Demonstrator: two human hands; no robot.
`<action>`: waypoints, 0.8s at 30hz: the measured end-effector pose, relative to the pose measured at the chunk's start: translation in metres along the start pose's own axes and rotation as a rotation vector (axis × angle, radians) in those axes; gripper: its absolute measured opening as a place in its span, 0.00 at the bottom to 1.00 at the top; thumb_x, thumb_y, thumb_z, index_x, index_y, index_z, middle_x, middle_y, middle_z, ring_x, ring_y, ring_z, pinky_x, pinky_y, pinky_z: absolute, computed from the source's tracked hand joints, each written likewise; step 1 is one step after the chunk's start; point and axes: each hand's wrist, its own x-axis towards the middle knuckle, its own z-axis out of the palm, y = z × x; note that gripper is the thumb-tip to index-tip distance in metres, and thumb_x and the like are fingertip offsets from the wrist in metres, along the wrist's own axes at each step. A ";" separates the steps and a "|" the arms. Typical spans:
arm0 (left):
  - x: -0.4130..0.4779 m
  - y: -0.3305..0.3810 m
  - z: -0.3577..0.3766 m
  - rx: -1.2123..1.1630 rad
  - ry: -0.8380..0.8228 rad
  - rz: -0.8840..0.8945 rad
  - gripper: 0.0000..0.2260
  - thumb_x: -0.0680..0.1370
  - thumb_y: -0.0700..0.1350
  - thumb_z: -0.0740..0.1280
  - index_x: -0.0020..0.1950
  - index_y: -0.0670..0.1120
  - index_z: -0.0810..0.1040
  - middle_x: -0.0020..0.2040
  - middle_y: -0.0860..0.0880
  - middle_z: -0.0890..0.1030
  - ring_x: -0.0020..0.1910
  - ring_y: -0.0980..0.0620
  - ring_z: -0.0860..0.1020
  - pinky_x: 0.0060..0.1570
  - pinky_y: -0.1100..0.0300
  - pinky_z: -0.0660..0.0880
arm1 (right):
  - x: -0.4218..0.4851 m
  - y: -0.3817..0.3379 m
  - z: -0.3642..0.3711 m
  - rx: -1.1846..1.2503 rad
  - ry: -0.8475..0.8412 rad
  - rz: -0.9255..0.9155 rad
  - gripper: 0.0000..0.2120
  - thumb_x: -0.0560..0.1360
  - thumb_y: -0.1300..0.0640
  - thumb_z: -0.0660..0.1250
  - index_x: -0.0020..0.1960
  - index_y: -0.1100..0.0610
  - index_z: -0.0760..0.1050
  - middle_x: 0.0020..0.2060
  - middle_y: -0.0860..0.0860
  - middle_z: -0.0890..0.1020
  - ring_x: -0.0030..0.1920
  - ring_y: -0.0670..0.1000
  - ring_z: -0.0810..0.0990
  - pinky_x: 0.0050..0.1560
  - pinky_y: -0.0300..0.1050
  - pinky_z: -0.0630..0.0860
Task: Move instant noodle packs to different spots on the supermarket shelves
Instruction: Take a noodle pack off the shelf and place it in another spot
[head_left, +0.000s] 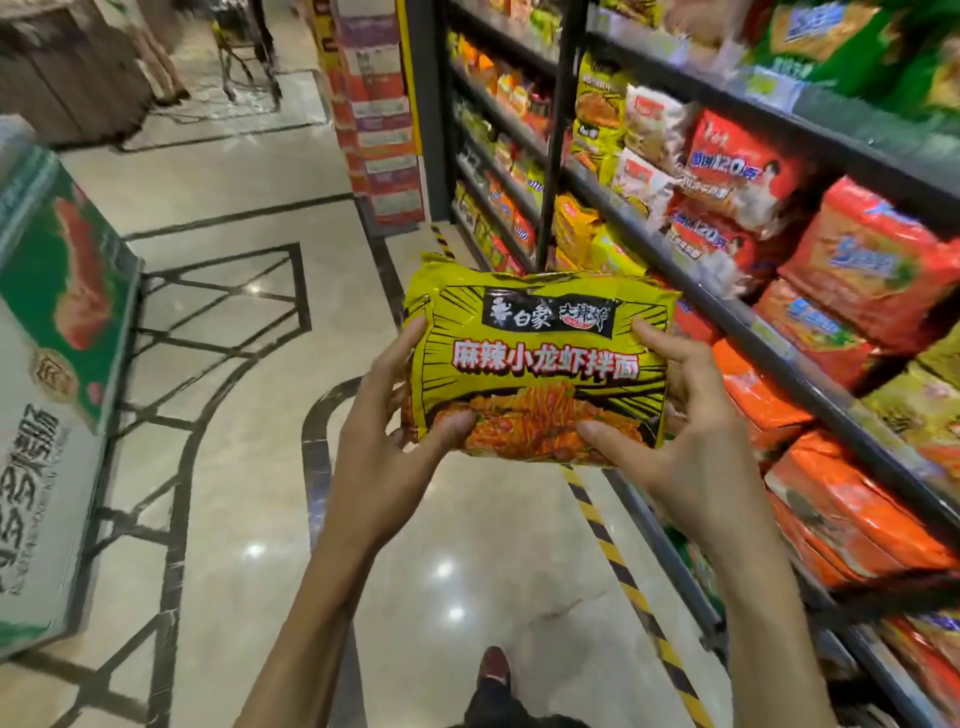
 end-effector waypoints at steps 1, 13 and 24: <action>0.020 -0.003 0.000 -0.017 0.000 0.001 0.36 0.74 0.46 0.78 0.77 0.63 0.67 0.72 0.61 0.75 0.67 0.58 0.78 0.56 0.61 0.81 | 0.018 0.001 0.004 -0.007 0.015 0.014 0.40 0.66 0.54 0.81 0.68 0.31 0.65 0.59 0.40 0.81 0.58 0.43 0.82 0.61 0.52 0.78; 0.224 -0.075 -0.042 -0.087 -0.006 0.012 0.35 0.75 0.43 0.76 0.79 0.57 0.66 0.70 0.60 0.77 0.67 0.57 0.78 0.62 0.42 0.79 | 0.204 0.003 0.098 -0.113 0.053 0.057 0.37 0.67 0.51 0.80 0.67 0.31 0.64 0.57 0.37 0.80 0.57 0.35 0.78 0.57 0.41 0.75; 0.445 -0.141 -0.111 -0.161 -0.226 0.059 0.33 0.76 0.49 0.75 0.77 0.65 0.66 0.70 0.52 0.78 0.56 0.21 0.75 0.48 0.23 0.74 | 0.360 -0.022 0.214 -0.224 0.288 0.162 0.36 0.66 0.48 0.80 0.63 0.30 0.63 0.52 0.24 0.73 0.54 0.35 0.76 0.54 0.40 0.71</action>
